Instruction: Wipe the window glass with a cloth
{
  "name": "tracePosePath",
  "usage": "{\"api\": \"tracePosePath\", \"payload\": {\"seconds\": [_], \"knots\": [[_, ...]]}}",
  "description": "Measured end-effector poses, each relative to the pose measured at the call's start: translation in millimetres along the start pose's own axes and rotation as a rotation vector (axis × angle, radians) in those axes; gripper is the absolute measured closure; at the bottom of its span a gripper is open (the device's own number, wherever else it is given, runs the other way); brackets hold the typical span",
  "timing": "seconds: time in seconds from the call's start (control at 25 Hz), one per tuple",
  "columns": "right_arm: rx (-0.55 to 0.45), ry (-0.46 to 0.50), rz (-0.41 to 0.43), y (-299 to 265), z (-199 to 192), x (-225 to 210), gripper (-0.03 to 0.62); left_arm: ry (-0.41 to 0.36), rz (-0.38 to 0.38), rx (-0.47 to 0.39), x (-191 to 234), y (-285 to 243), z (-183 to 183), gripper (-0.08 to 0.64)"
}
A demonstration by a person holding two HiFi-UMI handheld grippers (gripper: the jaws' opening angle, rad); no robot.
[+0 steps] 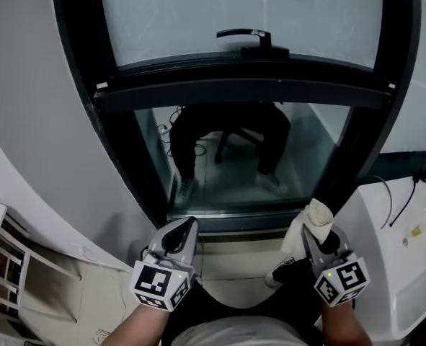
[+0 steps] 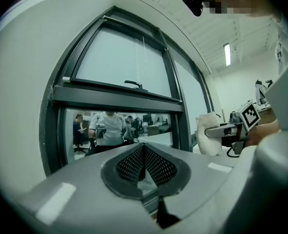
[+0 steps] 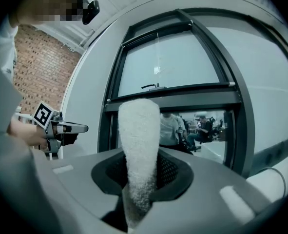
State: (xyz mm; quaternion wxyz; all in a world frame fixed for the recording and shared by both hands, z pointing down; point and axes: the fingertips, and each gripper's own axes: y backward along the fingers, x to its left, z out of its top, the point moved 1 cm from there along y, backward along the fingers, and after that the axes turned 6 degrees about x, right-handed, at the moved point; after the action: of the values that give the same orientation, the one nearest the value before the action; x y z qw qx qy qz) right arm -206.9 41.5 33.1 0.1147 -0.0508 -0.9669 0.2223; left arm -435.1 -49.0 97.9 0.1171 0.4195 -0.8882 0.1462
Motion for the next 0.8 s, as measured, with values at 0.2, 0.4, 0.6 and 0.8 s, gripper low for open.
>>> {"api": "tracePosePath", "payload": {"seconds": [0.2, 0.4, 0.6, 0.8], "knots": [[0.007, 0.003, -0.004, -5, -4, 1, 0.502, 0.006, -0.006, 0.002, 1, -1, -5, 0.543], [0.009, 0.012, 0.007, -6, -2, 7, 0.502, 0.019, -0.008, 0.005, -1, -5, -2, 0.543], [0.009, 0.017, 0.006, -7, 0, 7, 0.502, 0.014, -0.008, -0.009, 3, -10, -4, 0.543], [0.018, 0.018, 0.008, -7, -3, 7, 0.502, 0.009, -0.010, -0.007, -2, -10, 0, 0.543]]}}
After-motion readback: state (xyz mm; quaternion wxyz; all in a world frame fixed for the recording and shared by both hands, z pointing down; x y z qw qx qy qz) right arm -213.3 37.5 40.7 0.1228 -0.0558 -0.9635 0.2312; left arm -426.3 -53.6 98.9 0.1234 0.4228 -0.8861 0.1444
